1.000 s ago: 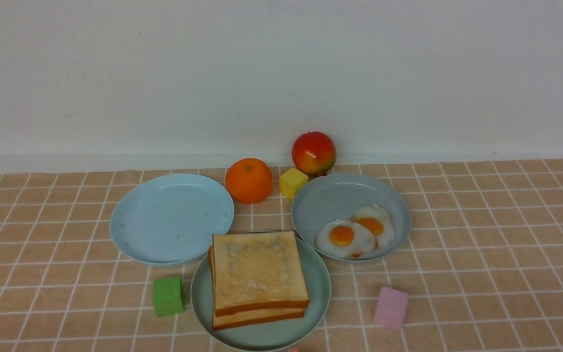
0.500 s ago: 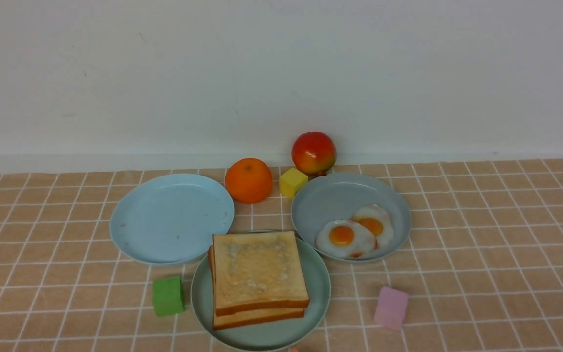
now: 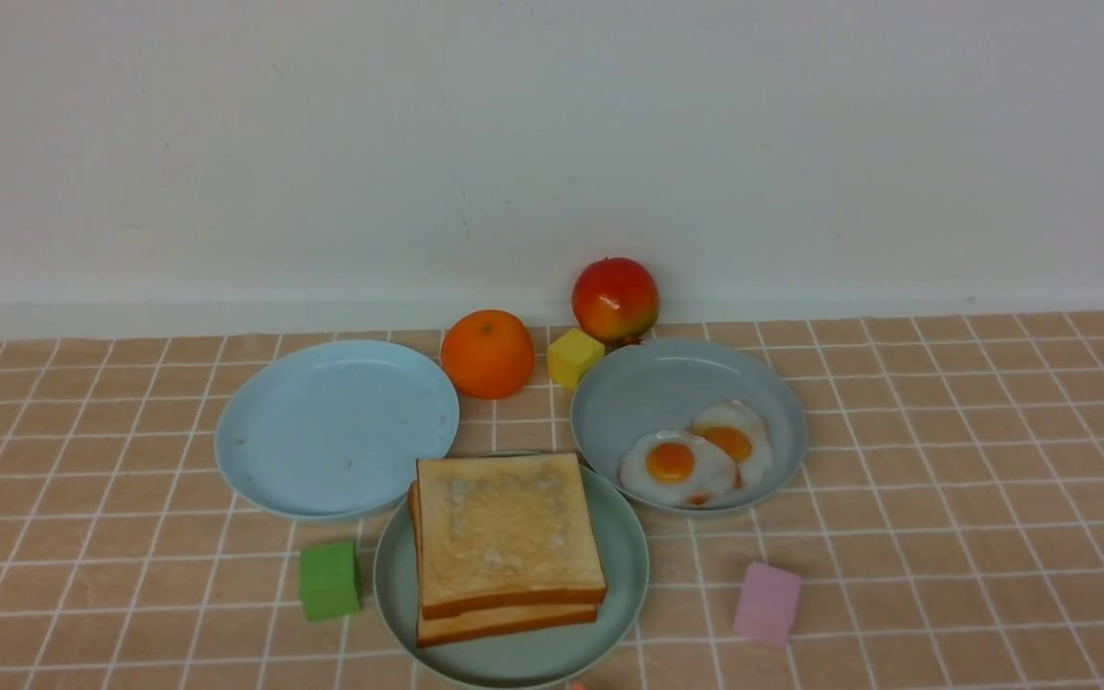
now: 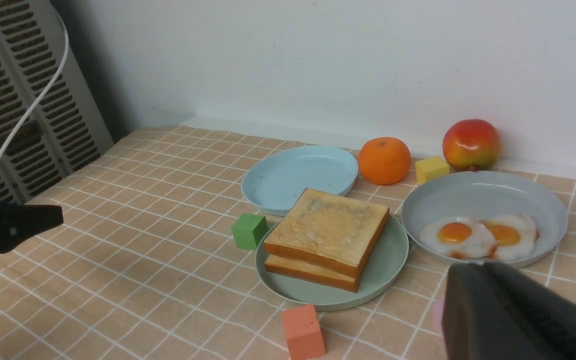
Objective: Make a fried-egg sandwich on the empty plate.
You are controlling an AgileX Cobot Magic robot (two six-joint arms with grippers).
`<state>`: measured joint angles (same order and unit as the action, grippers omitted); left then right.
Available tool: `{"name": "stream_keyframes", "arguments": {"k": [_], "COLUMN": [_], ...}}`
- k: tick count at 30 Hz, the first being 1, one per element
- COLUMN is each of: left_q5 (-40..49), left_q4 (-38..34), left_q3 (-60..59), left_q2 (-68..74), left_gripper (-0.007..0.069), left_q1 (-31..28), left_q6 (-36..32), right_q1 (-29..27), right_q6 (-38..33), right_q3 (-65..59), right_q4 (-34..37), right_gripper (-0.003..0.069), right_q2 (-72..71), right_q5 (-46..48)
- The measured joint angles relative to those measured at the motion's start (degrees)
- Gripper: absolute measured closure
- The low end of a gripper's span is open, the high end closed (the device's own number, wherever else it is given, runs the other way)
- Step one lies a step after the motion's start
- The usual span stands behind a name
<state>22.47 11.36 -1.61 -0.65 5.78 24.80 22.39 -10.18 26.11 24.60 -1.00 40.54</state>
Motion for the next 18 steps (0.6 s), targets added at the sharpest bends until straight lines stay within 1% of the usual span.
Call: {"name": "stream_keyframes", "arguments": {"k": [18], "left_q5": [-0.05], "left_q4": [0.0], "left_q3": [0.0], "left_q2": [0.0], "left_gripper": [0.0595], "left_q1": [0.0], "left_q6": [0.0], "right_q1": [-0.26], "right_q6": [0.0], "right_q3": [0.0], "right_q4": [0.0], "right_gripper": [0.0608], "right_q2": [0.0], "right_q5": [0.0]}}
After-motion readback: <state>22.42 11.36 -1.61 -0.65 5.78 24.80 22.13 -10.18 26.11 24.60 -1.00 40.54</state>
